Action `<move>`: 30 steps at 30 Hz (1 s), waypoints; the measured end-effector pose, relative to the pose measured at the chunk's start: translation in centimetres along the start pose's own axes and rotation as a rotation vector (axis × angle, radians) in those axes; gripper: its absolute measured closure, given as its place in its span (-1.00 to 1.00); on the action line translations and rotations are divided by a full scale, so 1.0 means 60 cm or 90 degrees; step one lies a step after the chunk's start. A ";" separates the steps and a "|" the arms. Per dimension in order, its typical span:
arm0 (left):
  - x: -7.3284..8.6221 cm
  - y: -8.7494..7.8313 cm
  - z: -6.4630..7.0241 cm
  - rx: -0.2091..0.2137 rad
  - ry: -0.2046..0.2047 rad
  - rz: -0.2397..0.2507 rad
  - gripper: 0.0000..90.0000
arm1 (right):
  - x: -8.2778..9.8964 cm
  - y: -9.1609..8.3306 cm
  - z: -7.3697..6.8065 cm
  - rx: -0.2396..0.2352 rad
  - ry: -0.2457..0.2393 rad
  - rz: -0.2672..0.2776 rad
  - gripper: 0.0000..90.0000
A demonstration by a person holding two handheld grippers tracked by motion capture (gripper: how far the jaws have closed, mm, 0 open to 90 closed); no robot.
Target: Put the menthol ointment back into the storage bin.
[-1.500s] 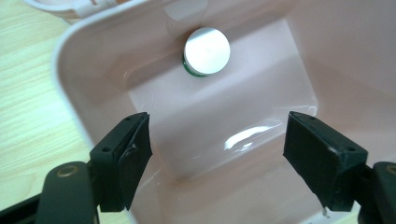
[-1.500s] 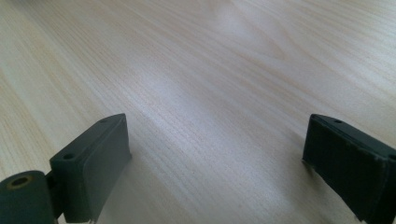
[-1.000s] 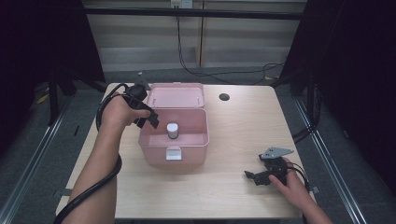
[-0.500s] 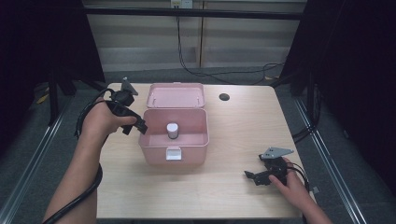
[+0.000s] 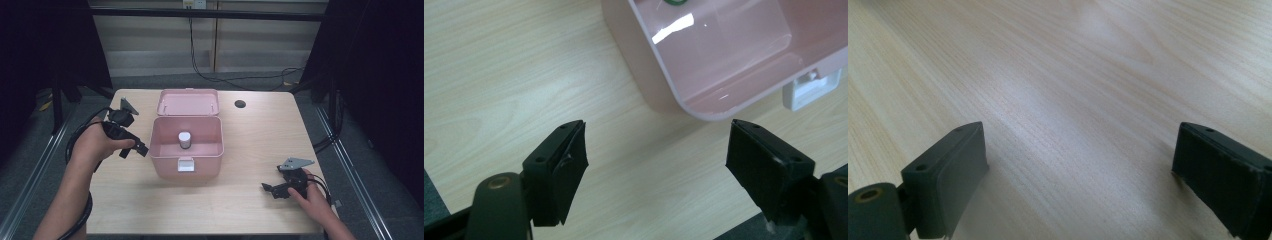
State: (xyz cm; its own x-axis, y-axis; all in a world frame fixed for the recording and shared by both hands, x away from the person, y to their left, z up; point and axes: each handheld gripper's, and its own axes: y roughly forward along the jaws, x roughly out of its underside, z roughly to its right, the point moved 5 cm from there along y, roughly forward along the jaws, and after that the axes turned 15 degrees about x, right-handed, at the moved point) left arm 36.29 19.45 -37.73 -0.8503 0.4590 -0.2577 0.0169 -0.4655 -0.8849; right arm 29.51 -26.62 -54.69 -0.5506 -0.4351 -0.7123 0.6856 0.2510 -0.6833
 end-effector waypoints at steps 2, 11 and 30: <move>0.008 0.003 -0.002 0.001 0.005 0.001 -0.47 | 0.000 0.000 0.000 0.000 0.001 -0.002 -0.85; 0.037 0.026 -0.012 0.010 0.021 0.010 -0.46 | 0.000 0.000 0.000 0.000 0.000 -0.002 -0.85; 0.095 0.079 -0.039 0.041 0.010 0.033 -0.46 | 0.000 0.000 0.000 0.000 0.000 -0.002 -0.85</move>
State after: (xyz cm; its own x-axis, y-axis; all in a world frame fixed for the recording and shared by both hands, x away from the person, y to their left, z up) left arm 32.77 21.60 -44.31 -0.8410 0.4438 -0.3094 0.0273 -0.5363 -0.8436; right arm 29.49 -26.63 -54.69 -0.5523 -0.4360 -0.7105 0.6839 0.2504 -0.6852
